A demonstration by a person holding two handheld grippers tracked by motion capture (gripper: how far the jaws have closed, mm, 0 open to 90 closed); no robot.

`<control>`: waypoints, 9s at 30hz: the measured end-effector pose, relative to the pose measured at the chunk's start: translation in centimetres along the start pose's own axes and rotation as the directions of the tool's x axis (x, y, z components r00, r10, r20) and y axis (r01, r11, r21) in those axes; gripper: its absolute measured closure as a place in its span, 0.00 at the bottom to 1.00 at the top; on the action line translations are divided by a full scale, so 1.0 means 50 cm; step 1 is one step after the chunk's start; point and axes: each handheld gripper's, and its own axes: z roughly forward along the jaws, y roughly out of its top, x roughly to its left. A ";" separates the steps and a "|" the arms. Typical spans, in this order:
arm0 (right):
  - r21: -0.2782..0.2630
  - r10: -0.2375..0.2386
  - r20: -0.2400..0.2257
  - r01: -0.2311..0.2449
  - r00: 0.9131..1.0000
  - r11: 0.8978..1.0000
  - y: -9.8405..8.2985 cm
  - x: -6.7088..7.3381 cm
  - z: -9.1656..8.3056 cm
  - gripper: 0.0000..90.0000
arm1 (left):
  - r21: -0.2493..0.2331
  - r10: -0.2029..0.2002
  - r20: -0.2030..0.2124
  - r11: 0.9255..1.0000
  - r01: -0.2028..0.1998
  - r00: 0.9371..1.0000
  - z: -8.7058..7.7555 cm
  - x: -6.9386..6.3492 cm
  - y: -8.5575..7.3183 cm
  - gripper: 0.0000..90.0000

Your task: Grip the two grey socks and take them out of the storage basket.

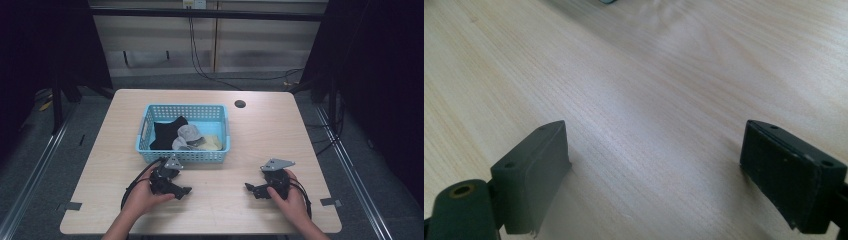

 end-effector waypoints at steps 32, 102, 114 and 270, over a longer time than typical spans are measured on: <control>-0.002 0.001 -0.001 -0.001 1.000 1.000 0.000 0.000 0.000 0.13 | 0.074 -0.179 -0.090 0.980 0.185 0.980 -0.122 0.113 0.190 0.28; -0.003 0.002 0.000 -0.002 1.000 1.000 0.000 0.000 0.000 0.13 | 0.189 -0.275 -0.086 0.939 0.287 0.957 -0.147 0.185 0.285 0.91; -0.003 0.001 0.000 -0.001 1.000 1.000 0.001 0.000 0.000 0.13 | 0.187 -0.282 -0.015 0.942 0.280 0.959 -0.191 0.177 0.304 0.92; -0.001 -0.002 -0.003 0.002 1.000 1.000 0.000 0.000 0.001 0.13 | 0.249 -0.354 -0.137 0.892 0.378 0.925 0.060 0.208 0.263 0.92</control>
